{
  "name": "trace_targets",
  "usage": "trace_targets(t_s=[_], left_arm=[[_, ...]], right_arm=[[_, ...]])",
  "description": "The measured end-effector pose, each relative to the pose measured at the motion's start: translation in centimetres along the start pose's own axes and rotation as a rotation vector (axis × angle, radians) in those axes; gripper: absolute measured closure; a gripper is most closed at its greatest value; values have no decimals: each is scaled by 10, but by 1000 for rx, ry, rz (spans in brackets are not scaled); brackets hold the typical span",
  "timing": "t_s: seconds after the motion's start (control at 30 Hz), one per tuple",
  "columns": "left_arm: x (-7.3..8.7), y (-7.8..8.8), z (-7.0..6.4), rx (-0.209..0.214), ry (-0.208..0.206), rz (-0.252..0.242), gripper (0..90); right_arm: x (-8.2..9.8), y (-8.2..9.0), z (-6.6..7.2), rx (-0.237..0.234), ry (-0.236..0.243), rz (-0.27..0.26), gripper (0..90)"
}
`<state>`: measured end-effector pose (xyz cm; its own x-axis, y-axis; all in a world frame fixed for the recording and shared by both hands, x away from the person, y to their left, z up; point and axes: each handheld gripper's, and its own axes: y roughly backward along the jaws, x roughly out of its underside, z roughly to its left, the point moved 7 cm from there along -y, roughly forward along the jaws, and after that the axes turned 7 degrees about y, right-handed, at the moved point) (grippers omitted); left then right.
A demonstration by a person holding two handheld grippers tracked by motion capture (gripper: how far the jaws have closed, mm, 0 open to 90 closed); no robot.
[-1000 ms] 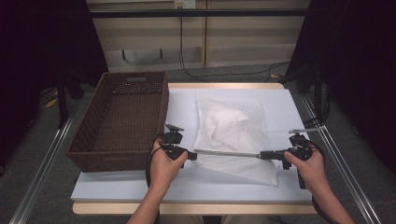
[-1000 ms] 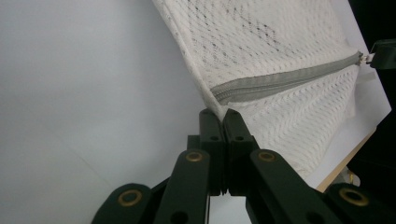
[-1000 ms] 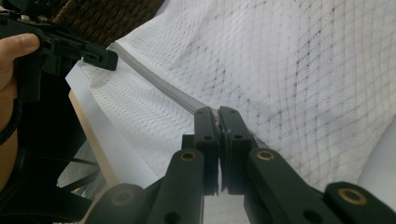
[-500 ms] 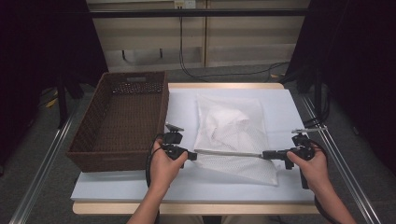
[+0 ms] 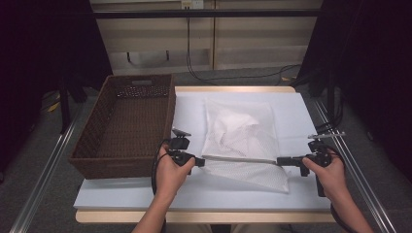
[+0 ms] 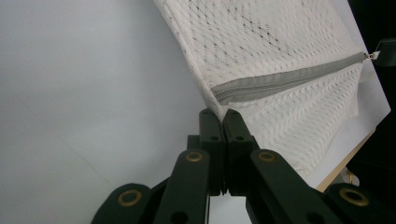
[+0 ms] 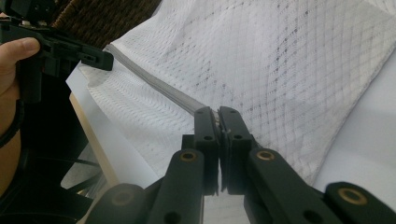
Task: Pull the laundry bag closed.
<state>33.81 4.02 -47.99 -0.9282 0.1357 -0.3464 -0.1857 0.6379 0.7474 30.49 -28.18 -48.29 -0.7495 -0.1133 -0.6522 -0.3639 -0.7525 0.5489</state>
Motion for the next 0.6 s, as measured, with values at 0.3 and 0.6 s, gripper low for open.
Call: trace_targets(t_s=[0.3, 0.6], left_arm=[[0, 0, 1, -7, -5, -2, 889], [-1, 4, 0, -6, -5, -8, 889]], right_arm=[[1, 2, -3, 10, -8, -2, 870], [4, 6, -9, 20, -21, 3, 870]])
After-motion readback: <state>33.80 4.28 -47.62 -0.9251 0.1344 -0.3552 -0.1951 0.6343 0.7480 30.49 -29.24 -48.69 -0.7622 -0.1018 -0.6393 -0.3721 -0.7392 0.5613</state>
